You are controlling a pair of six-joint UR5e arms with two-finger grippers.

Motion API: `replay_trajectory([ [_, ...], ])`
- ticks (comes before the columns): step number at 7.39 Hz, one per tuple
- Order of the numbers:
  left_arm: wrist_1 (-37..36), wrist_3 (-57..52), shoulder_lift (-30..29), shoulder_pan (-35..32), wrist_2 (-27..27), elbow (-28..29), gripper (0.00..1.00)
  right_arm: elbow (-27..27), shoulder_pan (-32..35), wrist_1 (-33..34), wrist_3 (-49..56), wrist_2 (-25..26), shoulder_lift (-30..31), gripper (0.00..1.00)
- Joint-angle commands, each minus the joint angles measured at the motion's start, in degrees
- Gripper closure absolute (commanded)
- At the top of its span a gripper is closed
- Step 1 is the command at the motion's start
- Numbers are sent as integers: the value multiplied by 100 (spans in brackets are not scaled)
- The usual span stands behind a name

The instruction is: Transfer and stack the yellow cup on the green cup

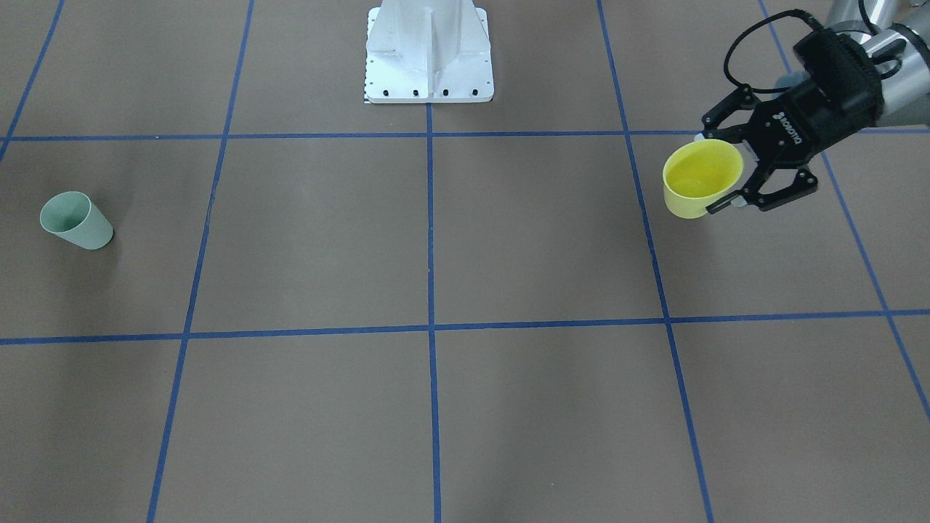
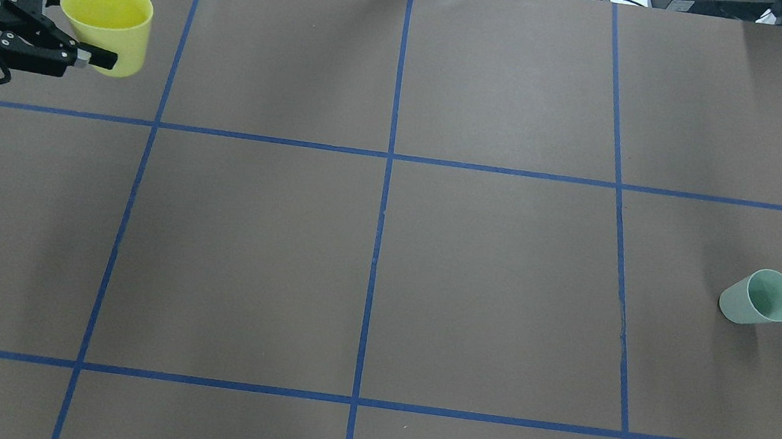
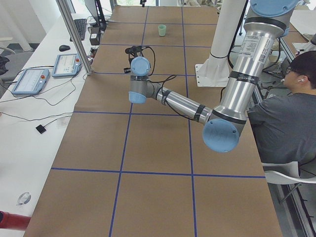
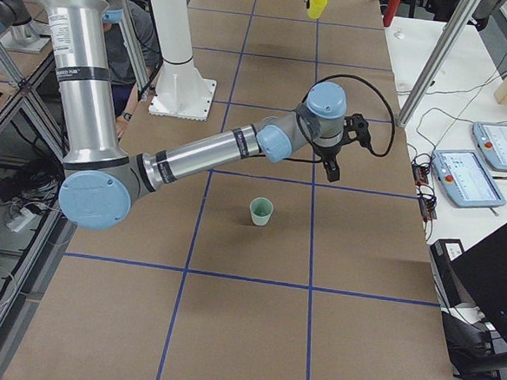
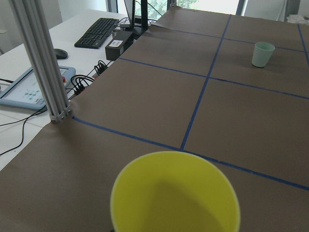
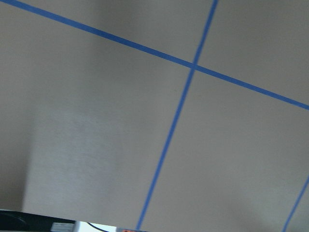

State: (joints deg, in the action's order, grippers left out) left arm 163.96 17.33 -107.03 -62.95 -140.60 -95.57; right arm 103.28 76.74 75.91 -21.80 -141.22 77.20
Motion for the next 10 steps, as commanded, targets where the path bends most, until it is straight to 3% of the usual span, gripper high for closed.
replay_trajectory([
  [1, -13, 8, -256, 404, 112, 4, 100, -80, -500, -50, -875, -46, -774, 9],
  [3, -31, 16, -327, 642, 470, -5, 100, 227, -1045, -59, -2427, 137, -1231, 1],
  [5, -57, 16, -362, 871, 682, 4, 100, 333, -1756, -7, -3526, 533, -1775, 1],
  [8, -92, 25, -432, 1405, 1419, 4, 100, 325, -2653, 107, -5129, 1016, -2427, 1],
  [10, -101, 25, -485, 1915, 2210, 4, 100, 351, -3110, 931, -5439, 1322, -2919, 3],
])
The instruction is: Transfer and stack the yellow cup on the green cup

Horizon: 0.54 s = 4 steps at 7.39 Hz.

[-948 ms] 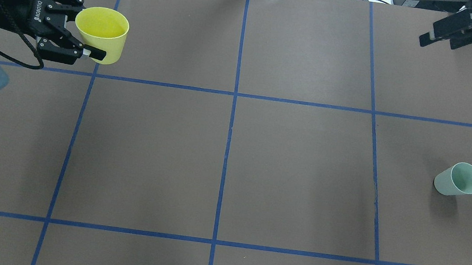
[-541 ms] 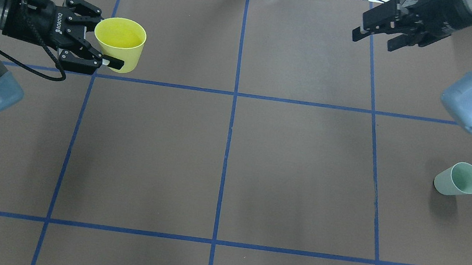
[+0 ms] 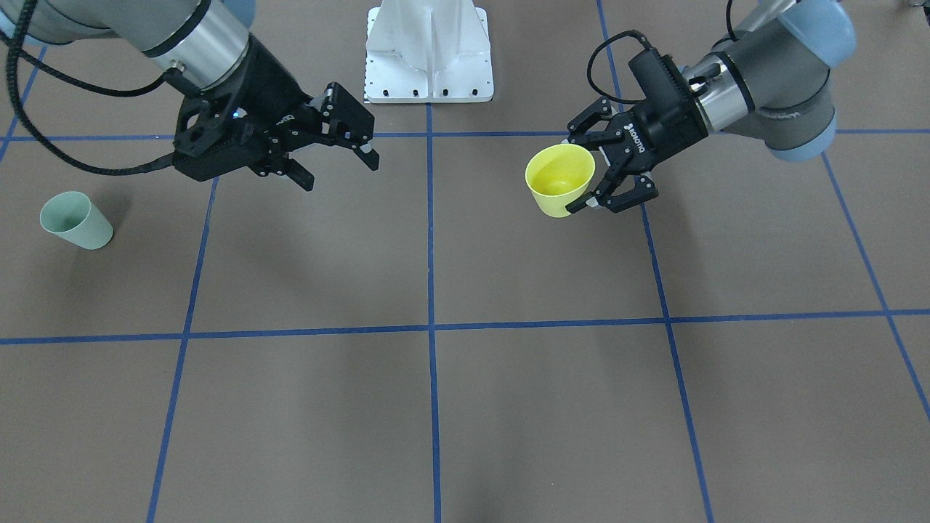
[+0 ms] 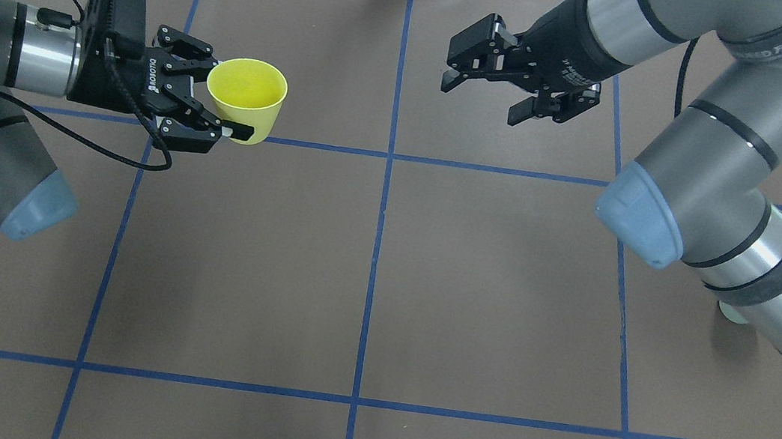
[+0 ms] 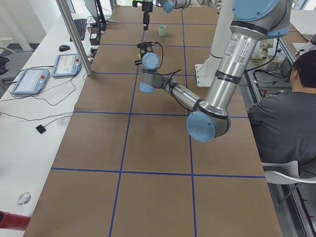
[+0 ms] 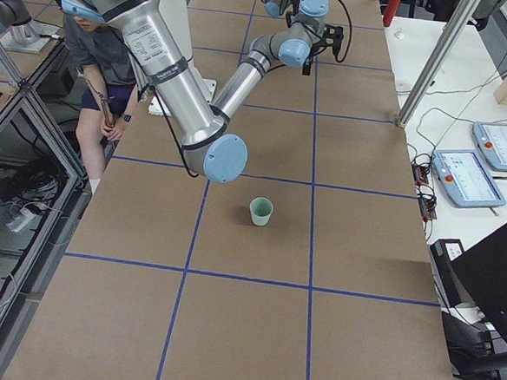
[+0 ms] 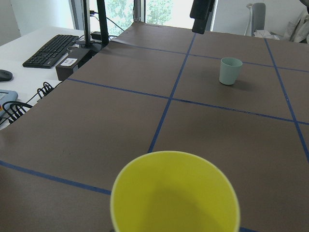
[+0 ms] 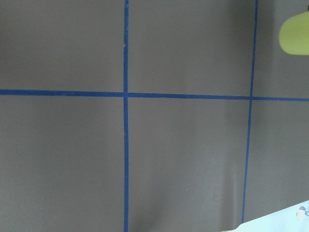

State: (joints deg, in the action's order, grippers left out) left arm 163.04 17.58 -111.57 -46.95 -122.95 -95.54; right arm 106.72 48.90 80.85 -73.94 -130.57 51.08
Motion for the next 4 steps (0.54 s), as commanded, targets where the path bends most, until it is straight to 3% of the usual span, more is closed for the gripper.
replay_trajectory([
  [1, -9, 0, -41, 483, 595, 0, 100, -28, -642, 528, -296, 652, -379, 3],
  [4, -9, 0, -41, 678, 895, -52, 100, -63, -1021, 975, -604, 988, -756, 3],
])
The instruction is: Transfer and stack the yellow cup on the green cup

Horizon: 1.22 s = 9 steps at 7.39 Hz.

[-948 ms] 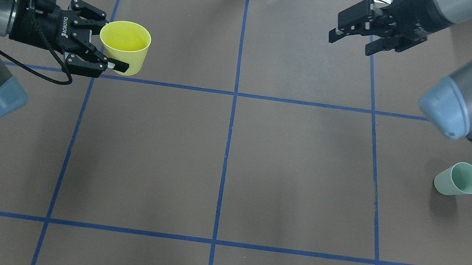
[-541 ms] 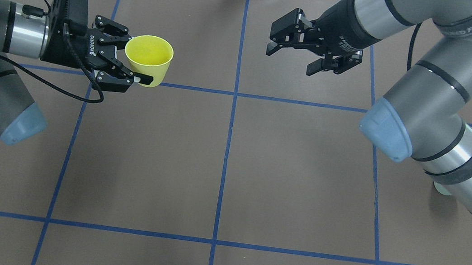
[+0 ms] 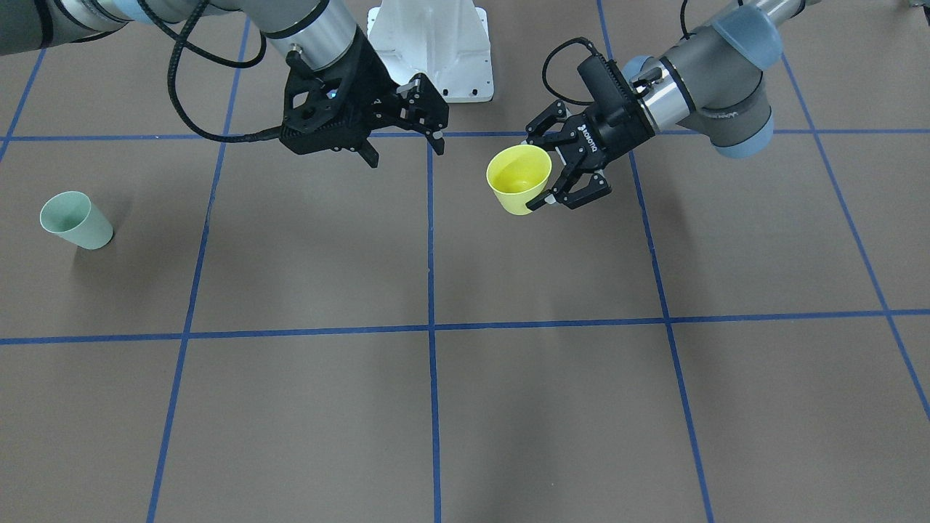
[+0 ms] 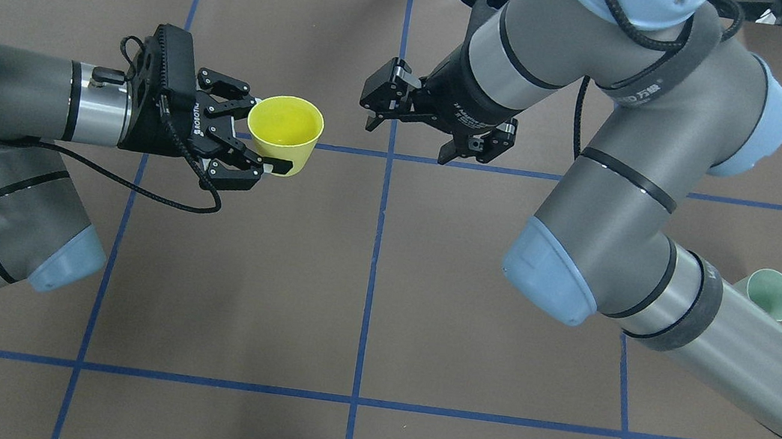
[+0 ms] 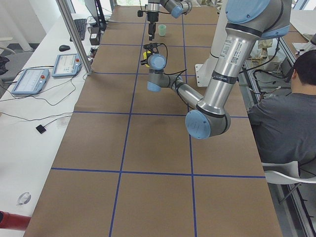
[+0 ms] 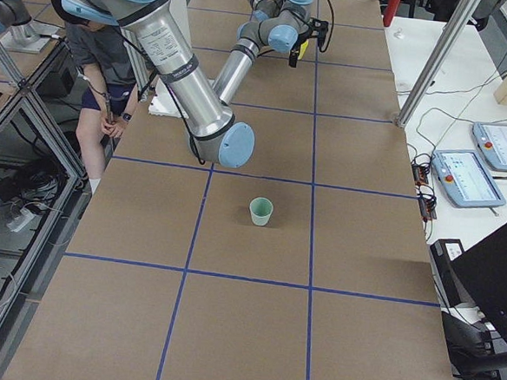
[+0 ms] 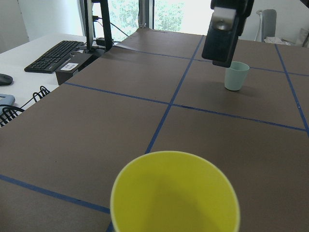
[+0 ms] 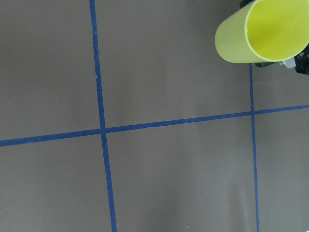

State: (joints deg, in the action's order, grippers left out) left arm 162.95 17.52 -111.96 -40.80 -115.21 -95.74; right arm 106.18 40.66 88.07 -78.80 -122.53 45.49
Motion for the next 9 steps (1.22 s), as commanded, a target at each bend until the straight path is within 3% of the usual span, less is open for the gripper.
replay_trajectory([
  [1, 8, 6, -1, 72, 122, -42, 100, -79, -286, 255, -205, 316, -277, 4],
  [9, 9, 6, 16, 204, 122, -252, 100, -956, -331, 255, -135, 326, -979, 4],
])
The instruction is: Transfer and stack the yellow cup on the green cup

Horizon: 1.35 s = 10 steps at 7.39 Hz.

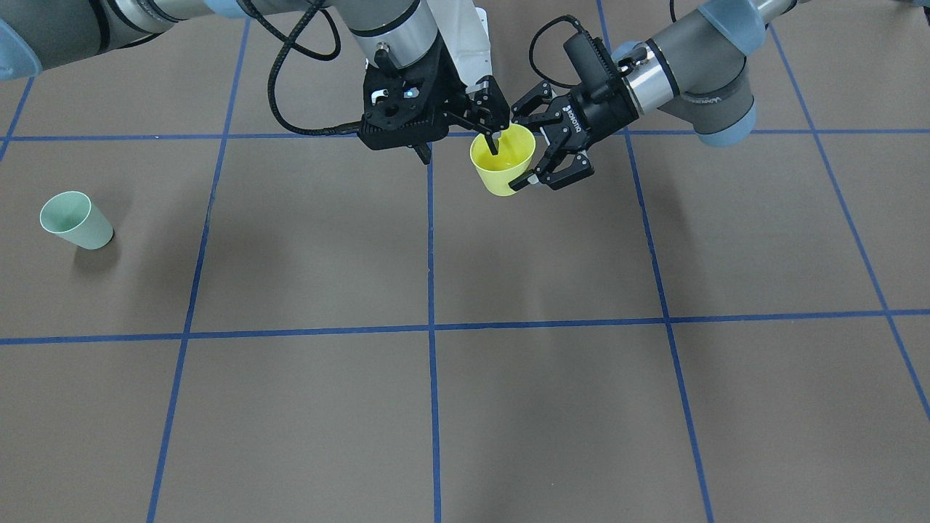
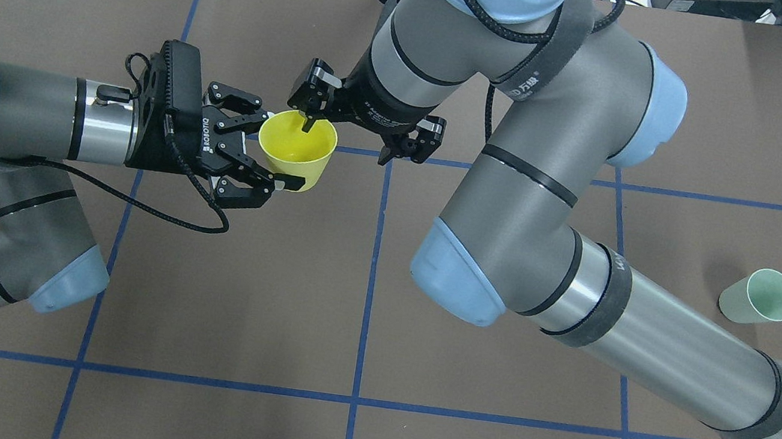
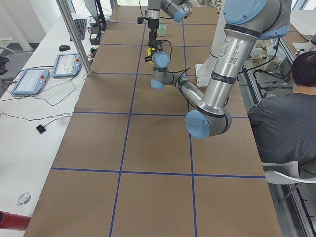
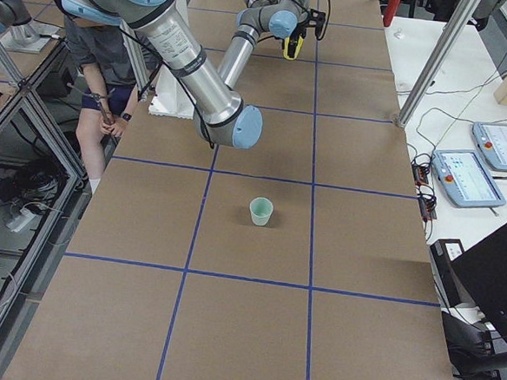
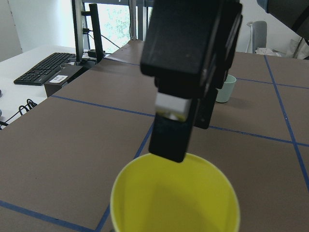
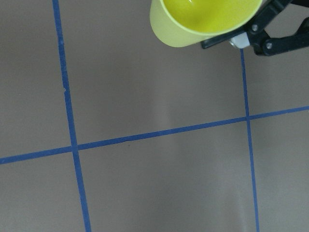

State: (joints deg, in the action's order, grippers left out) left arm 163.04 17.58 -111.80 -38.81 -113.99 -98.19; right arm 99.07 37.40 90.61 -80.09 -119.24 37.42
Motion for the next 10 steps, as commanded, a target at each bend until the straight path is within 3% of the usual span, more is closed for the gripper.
replay_trajectory([
  [1, 0, 0, 0, 5, 0, -7, 100, -326, -5, 9, 2, -3, -226, 4],
  [8, 0, 0, 9, 23, 0, 10, 100, -292, -180, 184, 152, 6, -165, 6],
  [10, 0, -9, 26, 31, 0, 10, 100, -309, -216, 229, 344, 15, -200, 44],
])
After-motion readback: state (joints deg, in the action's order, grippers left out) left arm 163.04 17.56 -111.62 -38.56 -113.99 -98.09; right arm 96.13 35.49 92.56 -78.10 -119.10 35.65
